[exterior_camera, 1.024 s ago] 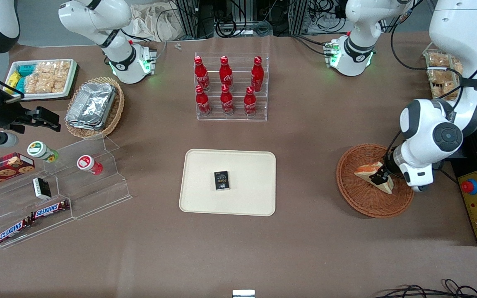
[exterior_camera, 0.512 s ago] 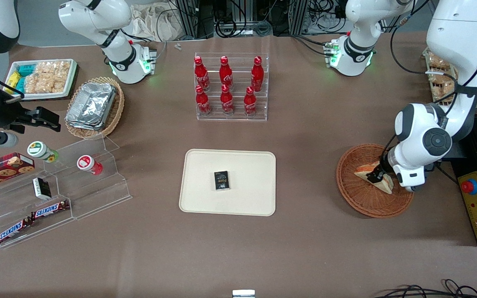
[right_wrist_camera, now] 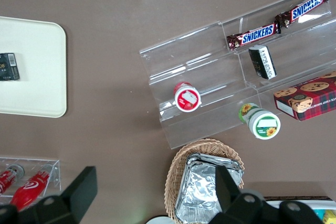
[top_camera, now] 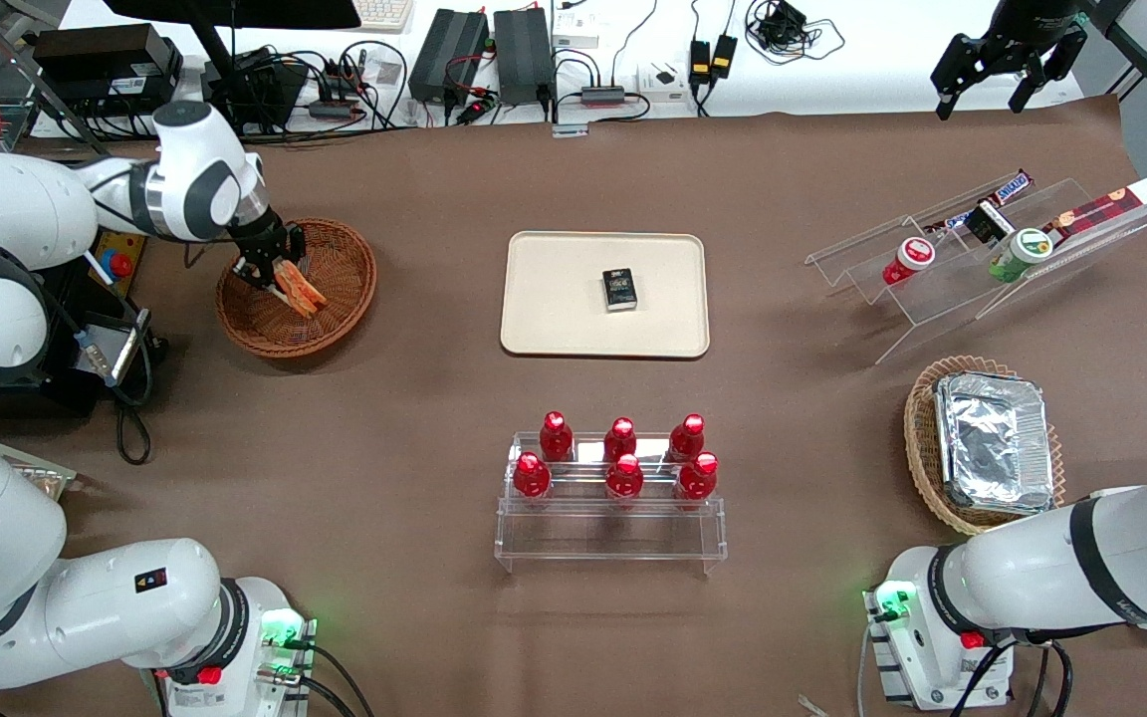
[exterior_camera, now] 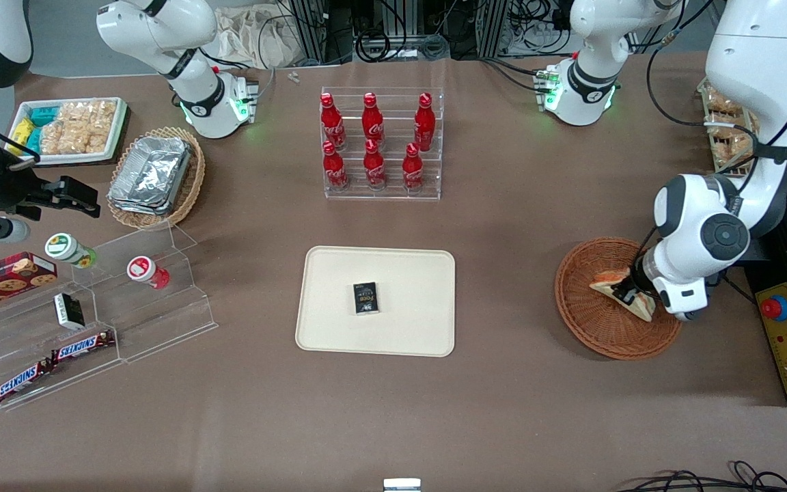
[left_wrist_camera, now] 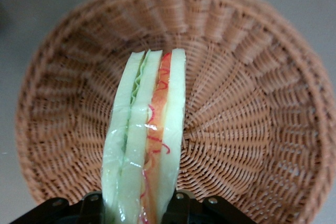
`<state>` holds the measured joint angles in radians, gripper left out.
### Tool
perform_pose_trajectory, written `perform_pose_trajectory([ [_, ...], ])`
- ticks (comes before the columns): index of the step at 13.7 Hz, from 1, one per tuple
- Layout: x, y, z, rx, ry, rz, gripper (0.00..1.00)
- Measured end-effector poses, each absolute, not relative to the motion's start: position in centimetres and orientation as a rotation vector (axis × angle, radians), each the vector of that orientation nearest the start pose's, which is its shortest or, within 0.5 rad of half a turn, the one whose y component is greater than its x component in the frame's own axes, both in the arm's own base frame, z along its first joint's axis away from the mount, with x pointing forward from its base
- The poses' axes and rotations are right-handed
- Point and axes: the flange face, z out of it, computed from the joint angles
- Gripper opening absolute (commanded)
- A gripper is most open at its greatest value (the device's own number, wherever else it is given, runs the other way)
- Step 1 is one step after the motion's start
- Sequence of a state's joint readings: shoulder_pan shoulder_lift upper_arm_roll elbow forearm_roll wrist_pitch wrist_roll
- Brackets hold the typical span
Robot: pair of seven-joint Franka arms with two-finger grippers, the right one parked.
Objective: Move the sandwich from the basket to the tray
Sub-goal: 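Lift the sandwich and carry it over the cream tray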
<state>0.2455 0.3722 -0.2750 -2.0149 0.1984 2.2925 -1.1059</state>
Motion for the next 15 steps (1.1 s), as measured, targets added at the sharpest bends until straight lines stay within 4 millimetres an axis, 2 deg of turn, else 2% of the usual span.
perform_pose_trajectory([
  [2,61.1,-0.4,30.6,-2.698,-1.368,0.097,0.0],
  [4,62.8,-1.0,36.5,-2.745,-1.271,0.119,0.0],
  [5,63.3,-2.2,39.8,-2.796,-1.215,0.14,0.0],
  [7,63.5,-6.4,45.7,-2.905,-1.046,0.198,0.0],
  [8,63.3,-9.5,47.6,-2.945,-0.97,0.209,0.0],
  [9,63.1,-12.9,48.6,-2.985,-0.889,0.205,0.0],
  [10,62.9,-16.6,48.7,-3.02,-0.805,0.204,0.0],
  [12,62.5,-23.7,46.9,-3.075,-0.641,0.236,0.0],
  [13,62.5,-26.9,45.1,-3.094,-0.569,0.245,0.0],
  [15,62.7,-31.7,40.0,-3.097,-0.441,0.222,0.0],
])
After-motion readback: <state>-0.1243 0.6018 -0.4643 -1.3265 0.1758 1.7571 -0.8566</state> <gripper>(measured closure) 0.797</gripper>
